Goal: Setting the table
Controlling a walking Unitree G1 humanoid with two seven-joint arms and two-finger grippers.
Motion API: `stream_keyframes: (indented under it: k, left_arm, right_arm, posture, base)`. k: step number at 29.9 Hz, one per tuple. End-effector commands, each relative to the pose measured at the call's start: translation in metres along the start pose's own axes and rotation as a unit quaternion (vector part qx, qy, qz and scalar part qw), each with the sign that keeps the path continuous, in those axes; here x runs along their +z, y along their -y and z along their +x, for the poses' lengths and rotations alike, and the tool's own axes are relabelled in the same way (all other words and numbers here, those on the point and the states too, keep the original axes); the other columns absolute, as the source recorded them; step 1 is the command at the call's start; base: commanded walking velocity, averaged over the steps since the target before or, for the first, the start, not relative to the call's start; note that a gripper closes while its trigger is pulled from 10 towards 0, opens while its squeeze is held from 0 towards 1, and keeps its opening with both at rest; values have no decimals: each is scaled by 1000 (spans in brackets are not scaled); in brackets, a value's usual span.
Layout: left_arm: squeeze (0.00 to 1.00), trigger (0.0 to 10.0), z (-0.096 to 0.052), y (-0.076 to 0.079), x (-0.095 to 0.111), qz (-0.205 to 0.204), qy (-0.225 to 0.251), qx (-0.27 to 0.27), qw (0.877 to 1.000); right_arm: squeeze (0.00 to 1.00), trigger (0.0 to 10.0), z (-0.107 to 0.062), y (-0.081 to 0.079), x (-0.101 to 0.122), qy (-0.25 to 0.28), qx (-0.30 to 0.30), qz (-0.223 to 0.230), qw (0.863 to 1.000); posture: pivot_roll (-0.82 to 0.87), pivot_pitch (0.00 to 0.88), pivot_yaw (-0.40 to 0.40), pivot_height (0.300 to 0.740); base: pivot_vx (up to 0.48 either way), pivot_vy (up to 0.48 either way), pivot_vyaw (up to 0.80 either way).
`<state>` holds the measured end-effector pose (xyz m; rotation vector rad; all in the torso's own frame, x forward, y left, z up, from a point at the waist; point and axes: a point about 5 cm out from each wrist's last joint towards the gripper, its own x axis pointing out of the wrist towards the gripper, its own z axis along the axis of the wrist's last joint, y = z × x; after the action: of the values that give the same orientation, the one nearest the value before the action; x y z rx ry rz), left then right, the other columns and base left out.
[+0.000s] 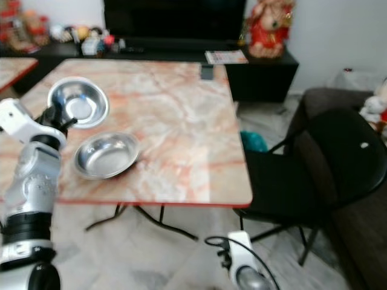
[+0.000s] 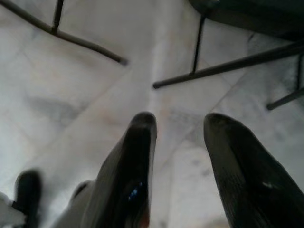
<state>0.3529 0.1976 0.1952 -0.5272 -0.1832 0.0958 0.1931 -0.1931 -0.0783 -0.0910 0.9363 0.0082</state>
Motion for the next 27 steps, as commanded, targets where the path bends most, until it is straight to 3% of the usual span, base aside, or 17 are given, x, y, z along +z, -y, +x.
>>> stream_keyframes:
  k: [1, 9, 14, 19, 22, 27]
  left_arm:
    - [0, 10000, 1, -11, 18, 11, 27, 14, 999]
    - [0, 10000, 0, -8, 20, 10, 29, 2, 1000]
    - [0, 10000, -16, -4, 13, -1, 0, -20, 1000]
    - [0, 10000, -27, -8, 13, -15, -13, 2, 1000]
    - [0, 10000, -35, -13, 12, -44, -27, 30, 998]
    - [0, 10000, -52, -9, 10, -47, -69, 31, 996]
  right_arm:
    - [0, 10000, 2, -11, 12, 18, 13, 4, 1000]
    - [0, 10000, 2, -11, 11, 19, 14, 4, 1000]
    - [0, 10000, 2, -10, 10, 18, 15, 7, 1000]
    - [0, 10000, 2, -11, 8, 17, 16, 6, 1000]
    - [0, 10000, 1, -11, 6, 14, 17, 4, 1000]
    - [0, 10000, 1, -10, 4, 12, 18, 4, 1000]
  posture:
    - [-11, 0, -41, 732]
    - [-12, 0, -41, 732]
    - [-11, 0, -38, 732]
    - [-3, 0, -41, 732]
    - [0, 0, -42, 732]
    - [3, 0, -41, 732]
  base:
    - [480, 0, 0]
    - [290, 0, 0]
    - [0, 0, 0]
    - [0, 0, 0]
    - [0, 0, 0]
    - [0, 0, 0]
